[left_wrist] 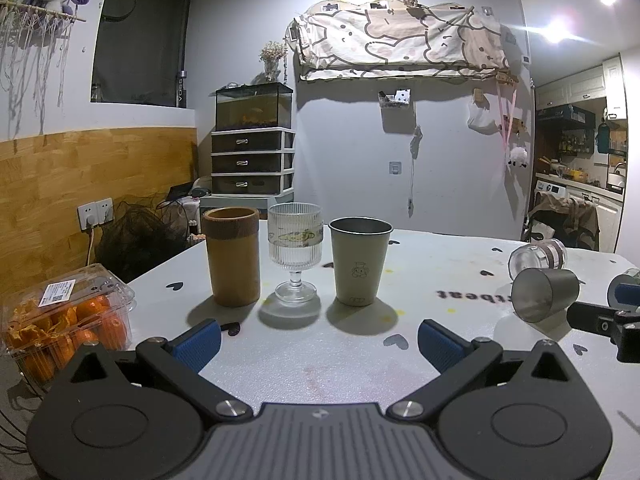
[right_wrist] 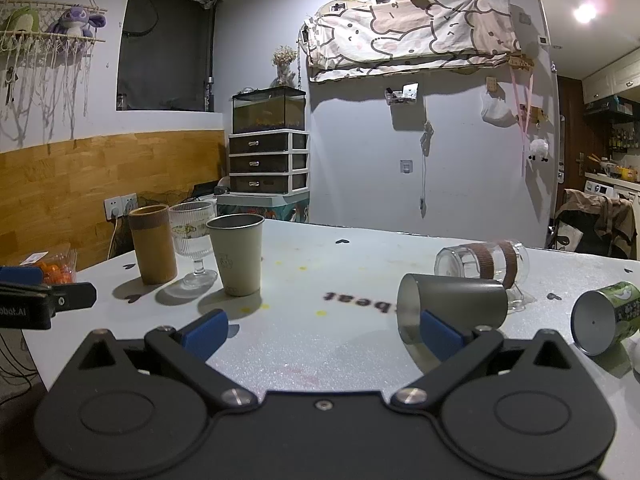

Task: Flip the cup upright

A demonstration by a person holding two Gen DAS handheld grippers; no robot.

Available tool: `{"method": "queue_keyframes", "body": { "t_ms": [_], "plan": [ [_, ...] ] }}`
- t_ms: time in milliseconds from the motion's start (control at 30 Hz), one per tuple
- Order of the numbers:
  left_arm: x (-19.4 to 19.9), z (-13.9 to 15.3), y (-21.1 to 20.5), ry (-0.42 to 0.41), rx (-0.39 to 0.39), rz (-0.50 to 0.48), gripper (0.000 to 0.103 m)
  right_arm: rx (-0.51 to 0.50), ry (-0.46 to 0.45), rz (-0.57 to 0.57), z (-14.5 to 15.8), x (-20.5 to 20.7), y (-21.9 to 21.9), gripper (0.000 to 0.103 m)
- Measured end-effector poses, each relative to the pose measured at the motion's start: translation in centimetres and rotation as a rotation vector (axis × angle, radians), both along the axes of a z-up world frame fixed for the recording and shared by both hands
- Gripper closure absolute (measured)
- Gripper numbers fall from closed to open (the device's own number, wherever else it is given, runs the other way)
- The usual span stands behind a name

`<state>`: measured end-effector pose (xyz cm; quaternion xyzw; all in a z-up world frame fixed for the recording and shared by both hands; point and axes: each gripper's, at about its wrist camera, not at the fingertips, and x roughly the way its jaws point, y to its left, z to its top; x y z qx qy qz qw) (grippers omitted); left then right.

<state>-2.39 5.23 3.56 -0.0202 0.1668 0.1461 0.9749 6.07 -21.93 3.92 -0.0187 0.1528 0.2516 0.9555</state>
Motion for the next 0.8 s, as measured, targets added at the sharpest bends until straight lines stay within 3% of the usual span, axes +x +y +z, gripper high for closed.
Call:
{"method": "queue_keyframes", "body": {
  "t_ms": [800],
  "plan": [
    [0.01,-0.19,0.32,0.003,-0.002,0.002,0.0,0.0,0.0,0.001,0.0,-0.02,-0.02,0.0]
  ]
}}
